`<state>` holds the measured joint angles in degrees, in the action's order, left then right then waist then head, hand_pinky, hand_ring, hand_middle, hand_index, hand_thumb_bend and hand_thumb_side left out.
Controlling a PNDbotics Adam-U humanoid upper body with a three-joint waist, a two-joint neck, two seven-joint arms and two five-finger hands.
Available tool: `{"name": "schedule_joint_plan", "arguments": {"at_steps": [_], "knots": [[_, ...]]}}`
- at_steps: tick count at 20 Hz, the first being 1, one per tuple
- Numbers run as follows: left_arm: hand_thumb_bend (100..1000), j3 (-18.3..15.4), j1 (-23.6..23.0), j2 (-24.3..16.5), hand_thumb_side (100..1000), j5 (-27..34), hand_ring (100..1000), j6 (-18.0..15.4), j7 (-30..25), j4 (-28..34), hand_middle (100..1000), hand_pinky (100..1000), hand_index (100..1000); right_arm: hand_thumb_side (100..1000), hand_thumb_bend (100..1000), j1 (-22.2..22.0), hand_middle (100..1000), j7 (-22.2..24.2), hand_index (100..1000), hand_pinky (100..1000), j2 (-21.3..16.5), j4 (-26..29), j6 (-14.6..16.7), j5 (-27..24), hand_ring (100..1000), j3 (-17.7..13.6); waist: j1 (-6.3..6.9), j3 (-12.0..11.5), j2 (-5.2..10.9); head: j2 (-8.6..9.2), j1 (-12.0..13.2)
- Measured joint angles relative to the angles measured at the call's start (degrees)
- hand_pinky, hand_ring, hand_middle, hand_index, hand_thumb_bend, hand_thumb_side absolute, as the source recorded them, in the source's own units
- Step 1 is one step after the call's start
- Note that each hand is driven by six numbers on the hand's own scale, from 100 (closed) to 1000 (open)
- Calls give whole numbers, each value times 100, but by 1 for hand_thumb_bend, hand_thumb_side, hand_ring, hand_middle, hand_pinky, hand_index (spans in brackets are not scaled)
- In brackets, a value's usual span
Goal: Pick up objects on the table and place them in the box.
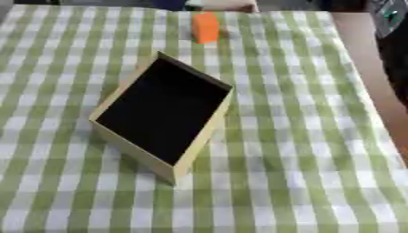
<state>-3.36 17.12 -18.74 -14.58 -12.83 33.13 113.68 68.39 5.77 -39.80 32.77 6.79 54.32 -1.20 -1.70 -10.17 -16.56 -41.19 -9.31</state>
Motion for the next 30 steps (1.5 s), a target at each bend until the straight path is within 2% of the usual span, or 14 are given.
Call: {"name": "schedule_joint_plan", "arguments": {"at_steps": [2, 3, 5, 9, 11, 12, 13, 21, 30], "knots": [[525, 1, 2, 0, 637, 4, 729, -1, -2, 0, 769, 768, 760, 937, 369, 21, 868, 248, 933, 896, 39, 28, 177, 6, 924, 48, 11, -2, -4, 9, -25], [524, 1, 3, 0, 637, 8, 729, -1, -3, 0, 769, 768, 760, 828, 394, 22, 861, 380, 937, 899, 59, 51, 267, 7, 930, 67, 14, -2, -5, 12, -36], [524, 3, 5, 0, 637, 17, 728, 0, -6, 0, 769, 767, 760, 737, 415, 48, 854, 676, 941, 901, 82, 92, 449, 7, 935, 122, 16, -2, -12, 20, -47], [525, 17, 10, 0, 637, 31, 728, 5, -13, 0, 768, 767, 760, 644, 430, 87, 878, 1324, 950, 912, 141, 200, 770, 7, 968, 232, 19, -2, -25, 26, -52], [524, 31, 15, 0, 636, 44, 728, 5, -14, 0, 768, 767, 760, 606, 413, 124, 890, 1644, 968, 919, 179, 237, 850, 13, 969, 280, 21, -5, -27, 26, -59], [525, 32, 20, 0, 637, 47, 728, 6, -16, 0, 768, 766, 760, 566, 350, 134, 893, 1794, 973, 923, 194, 254, 871, 28, 966, 303, 20, -6, -27, 26, -65], [524, 32, 27, 0, 637, 49, 728, 6, -18, 0, 768, 766, 759, 546, 328, 147, 894, 1931, 981, 924, 217, 273, 883, 48, 963, 324, 20, -6, -27, 26, -70], [527, 33, 52, 0, 634, 66, 729, 1, -30, 0, 768, 766, 760, 440, 211, 170, 892, 2681, 1000, 921, 328, 385, 999, 13, 938, 501, 5, -9, -26, 42, -76], [527, 35, 78, 0, 633, 84, 729, -2, -50, 0, 768, 765, 760, 406, 137, 232, 888, 2794, 1000, 912, 516, 456, 1035, -3, 918, 619, -18, -49, -22, 50, -104]]}}
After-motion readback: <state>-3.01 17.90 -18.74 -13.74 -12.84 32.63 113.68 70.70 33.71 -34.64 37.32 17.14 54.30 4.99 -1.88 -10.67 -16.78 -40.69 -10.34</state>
